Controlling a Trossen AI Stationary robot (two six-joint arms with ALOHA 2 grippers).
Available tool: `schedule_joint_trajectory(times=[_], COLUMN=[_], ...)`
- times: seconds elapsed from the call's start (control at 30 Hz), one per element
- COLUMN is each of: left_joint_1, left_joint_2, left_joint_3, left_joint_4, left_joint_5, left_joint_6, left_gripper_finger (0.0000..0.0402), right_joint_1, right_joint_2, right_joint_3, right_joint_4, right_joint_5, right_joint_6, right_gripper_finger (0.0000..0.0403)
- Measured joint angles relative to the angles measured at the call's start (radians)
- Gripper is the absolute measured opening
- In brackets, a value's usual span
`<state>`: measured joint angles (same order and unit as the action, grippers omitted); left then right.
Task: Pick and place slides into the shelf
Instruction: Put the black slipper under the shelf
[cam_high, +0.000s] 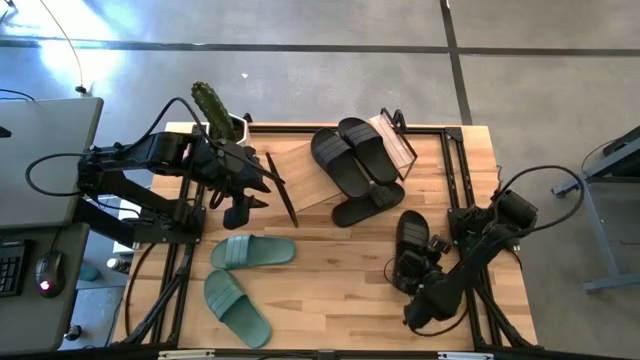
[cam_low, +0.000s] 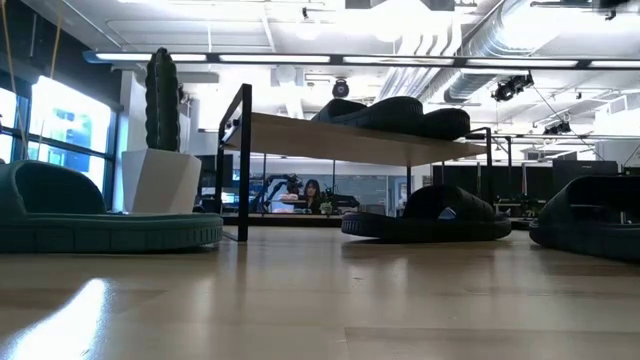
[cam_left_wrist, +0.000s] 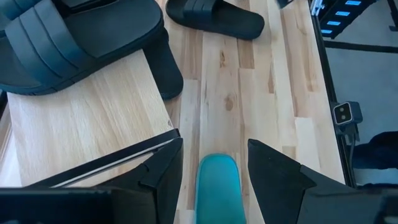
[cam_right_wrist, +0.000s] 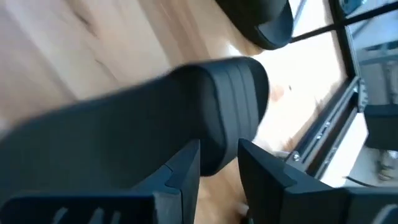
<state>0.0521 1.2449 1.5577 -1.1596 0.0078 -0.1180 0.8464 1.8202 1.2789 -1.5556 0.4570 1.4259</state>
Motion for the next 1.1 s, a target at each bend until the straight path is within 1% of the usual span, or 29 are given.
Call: schedule_joint_trajectory(times=[0.1,0.23,0.3,0.37,0.47,0.57,0.67,0.8,0.9,1.0,1.1], left_joint_1=[0.0,0.0,0.0,0.0,0.0,0.0,0.0,0.0,0.0,0.0,0.0], left_joint_2=[0.0,0.0,0.0,0.0,0.0,0.0,0.0,0.0,0.0,0.0,0.0], left_joint_3=[0.0,0.0,0.0,0.0,0.0,0.0,0.0,0.0,0.0,0.0,0.0], left_joint_4=[-0.012,-0.026,-0.026,-0.026,-0.026,-0.026,-0.026,-0.032,-0.041,-0.043,-0.048], left_joint_5=[0.0,0.017,0.038,0.055,0.064,0.063,0.063,0.063,0.063,0.063,0.063], left_joint_6=[0.027,0.058,0.074,0.089,0.098,0.099,0.093,0.088,0.082,0.08,0.087], left_gripper_finger=[0.0165,0.0165,0.0165,0.0165,0.0165,0.0165,0.0165,0.0165,0.0165,0.0165,0.0165], right_joint_1=[-0.001,-0.038,-0.068,-0.099,-0.151,-0.22,-0.294,-0.382,-0.419,-0.44,-0.45], right_joint_2=[-0.001,-0.001,-0.001,-0.001,-0.001,-0.003,-0.003,-0.003,-0.003,-0.002,-0.002], right_joint_3=[0.104,0.263,0.342,0.419,0.506,0.549,0.521,0.423,0.338,0.243,0.138], right_joint_4=[-0.017,-0.014,-0.017,-0.015,-0.014,-0.014,-0.014,-0.008,0.023,0.108,0.249], right_joint_5=[0.028,0.065,0.068,0.096,0.166,0.189,0.188,0.165,0.162,0.173,0.168], right_joint_6=[0.017,0.017,0.062,0.098,0.146,0.132,0.109,0.12,0.132,0.215,0.261], right_gripper_finger=[0.0099,0.0099,0.0099,0.0099,0.0099,0.0099,0.0099,0.0099,0.0099,0.0099,0.0099])
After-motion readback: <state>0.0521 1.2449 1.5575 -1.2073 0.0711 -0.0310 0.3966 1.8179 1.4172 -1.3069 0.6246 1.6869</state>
